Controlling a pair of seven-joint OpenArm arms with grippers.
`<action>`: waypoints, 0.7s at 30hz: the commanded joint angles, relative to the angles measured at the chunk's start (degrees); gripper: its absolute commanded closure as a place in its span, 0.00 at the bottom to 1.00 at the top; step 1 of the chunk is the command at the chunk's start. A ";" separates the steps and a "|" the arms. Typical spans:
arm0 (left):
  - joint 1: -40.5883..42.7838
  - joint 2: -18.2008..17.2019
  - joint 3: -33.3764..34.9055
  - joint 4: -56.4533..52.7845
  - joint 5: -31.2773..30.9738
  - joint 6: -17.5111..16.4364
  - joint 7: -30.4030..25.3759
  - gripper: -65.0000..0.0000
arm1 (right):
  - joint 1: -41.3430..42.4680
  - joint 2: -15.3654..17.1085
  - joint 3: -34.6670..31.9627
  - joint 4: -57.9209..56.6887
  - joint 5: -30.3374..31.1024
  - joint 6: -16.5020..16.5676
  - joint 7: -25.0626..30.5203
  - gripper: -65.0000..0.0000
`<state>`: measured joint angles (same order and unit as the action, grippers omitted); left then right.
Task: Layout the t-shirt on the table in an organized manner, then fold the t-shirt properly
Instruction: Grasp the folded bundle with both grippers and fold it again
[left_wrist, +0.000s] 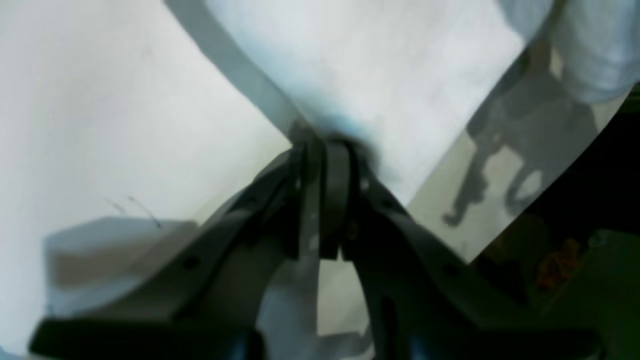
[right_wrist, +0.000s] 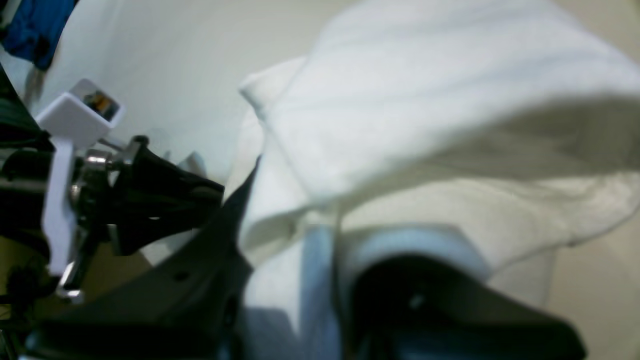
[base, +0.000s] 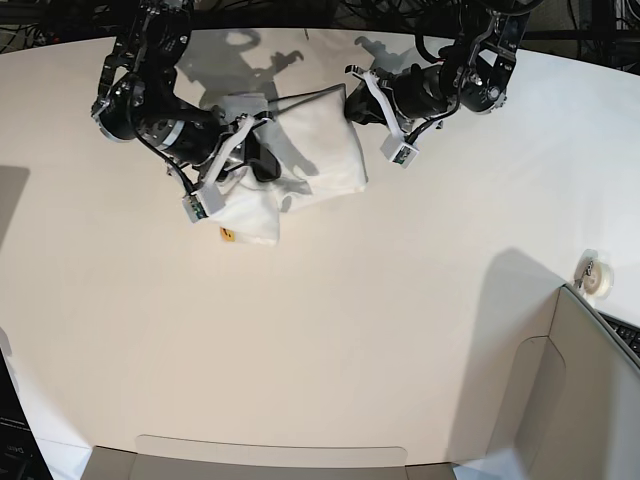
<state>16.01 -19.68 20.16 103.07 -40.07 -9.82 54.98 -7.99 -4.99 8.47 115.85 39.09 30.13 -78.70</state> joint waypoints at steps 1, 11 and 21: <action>0.47 -0.32 0.19 0.27 1.17 0.55 1.59 0.94 | 1.00 -0.32 -0.87 0.85 -0.19 -0.72 1.38 1.00; 0.47 -0.32 0.19 0.36 1.17 0.55 1.59 0.94 | 1.88 -1.56 -9.83 -0.91 -14.17 -5.82 1.38 1.00; 0.47 -0.32 0.19 0.45 1.09 0.55 1.59 0.94 | 2.41 -1.03 -14.05 -0.82 -14.52 -6.00 2.61 0.47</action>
<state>16.03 -19.68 20.16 103.15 -40.05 -9.82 55.00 -6.31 -5.89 -5.39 113.67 23.49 24.16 -76.95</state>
